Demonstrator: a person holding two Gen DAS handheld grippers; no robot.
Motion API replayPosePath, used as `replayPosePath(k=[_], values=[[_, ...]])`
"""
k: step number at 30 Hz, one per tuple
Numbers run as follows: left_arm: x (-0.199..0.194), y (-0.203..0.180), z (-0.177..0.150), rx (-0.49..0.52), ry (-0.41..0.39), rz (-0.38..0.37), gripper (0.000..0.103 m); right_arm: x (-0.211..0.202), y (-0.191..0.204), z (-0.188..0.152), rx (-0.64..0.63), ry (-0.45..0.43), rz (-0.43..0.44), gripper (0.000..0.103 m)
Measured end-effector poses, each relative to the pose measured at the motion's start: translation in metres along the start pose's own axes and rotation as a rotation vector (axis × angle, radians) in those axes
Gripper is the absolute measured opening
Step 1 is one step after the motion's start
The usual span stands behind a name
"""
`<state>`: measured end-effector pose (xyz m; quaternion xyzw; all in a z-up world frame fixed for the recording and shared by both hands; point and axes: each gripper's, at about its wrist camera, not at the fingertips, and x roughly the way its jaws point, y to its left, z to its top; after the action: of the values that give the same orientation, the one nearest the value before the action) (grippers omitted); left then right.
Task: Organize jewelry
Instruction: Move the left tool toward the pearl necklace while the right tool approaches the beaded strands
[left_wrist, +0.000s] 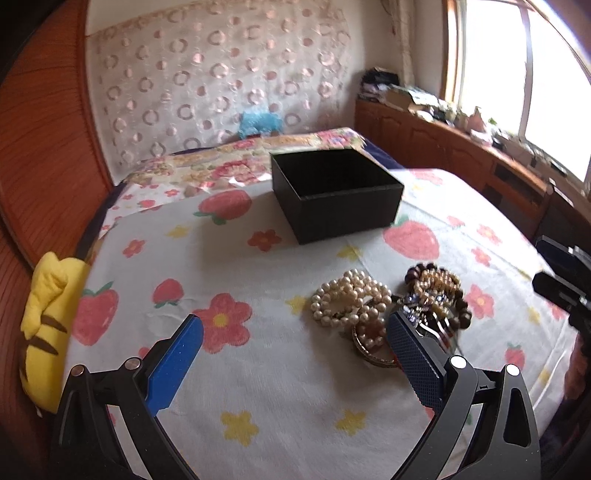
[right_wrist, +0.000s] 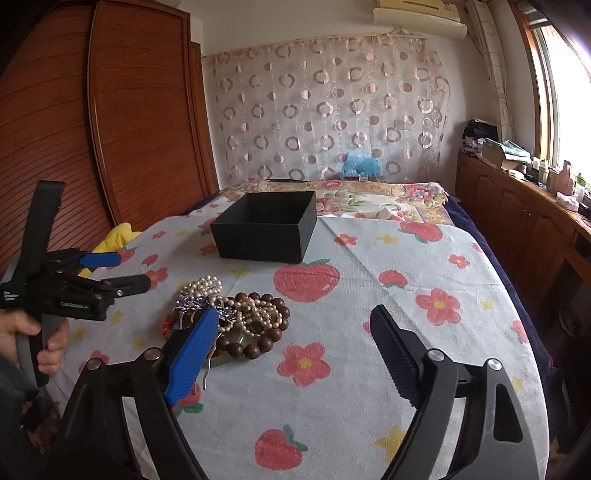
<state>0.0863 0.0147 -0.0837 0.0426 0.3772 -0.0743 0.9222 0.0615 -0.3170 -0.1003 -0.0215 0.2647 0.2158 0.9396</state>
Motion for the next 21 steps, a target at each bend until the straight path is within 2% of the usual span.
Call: replayPosePath(k=[1, 7, 9, 12, 14, 20, 21], values=[[0.003, 0.0, 0.0, 0.009, 0.005, -0.003, 0.093, 0.001, 0.001, 0.0, -0.007, 0.002, 0.0, 0.085], [0.023, 0.006, 0.005, -0.007, 0.053, -0.062, 0.062, 0.006, 0.002, 0.0, -0.026, 0.013, 0.0, 0.085], [0.03, 0.008, 0.007, -0.009, 0.074, -0.059, 0.051, 0.007, 0.003, 0.001, -0.028, 0.014, 0.002, 0.085], [0.043, 0.008, 0.009, 0.011, 0.116, -0.058, 0.04, 0.011, 0.005, 0.002, -0.04, 0.019, 0.003, 0.085], [0.049, 0.006, 0.009, 0.03, 0.136, -0.048, 0.035, 0.014, 0.006, 0.005, -0.051, 0.02, 0.011, 0.083], [0.057, 0.0, 0.015, 0.068, 0.147, -0.048, 0.035, 0.033, 0.01, 0.019, -0.116, 0.067, 0.058, 0.066], [0.058, -0.002, 0.016, 0.085, 0.145, -0.043, 0.036, 0.035, 0.01, 0.02, -0.123, 0.073, 0.059, 0.066]])
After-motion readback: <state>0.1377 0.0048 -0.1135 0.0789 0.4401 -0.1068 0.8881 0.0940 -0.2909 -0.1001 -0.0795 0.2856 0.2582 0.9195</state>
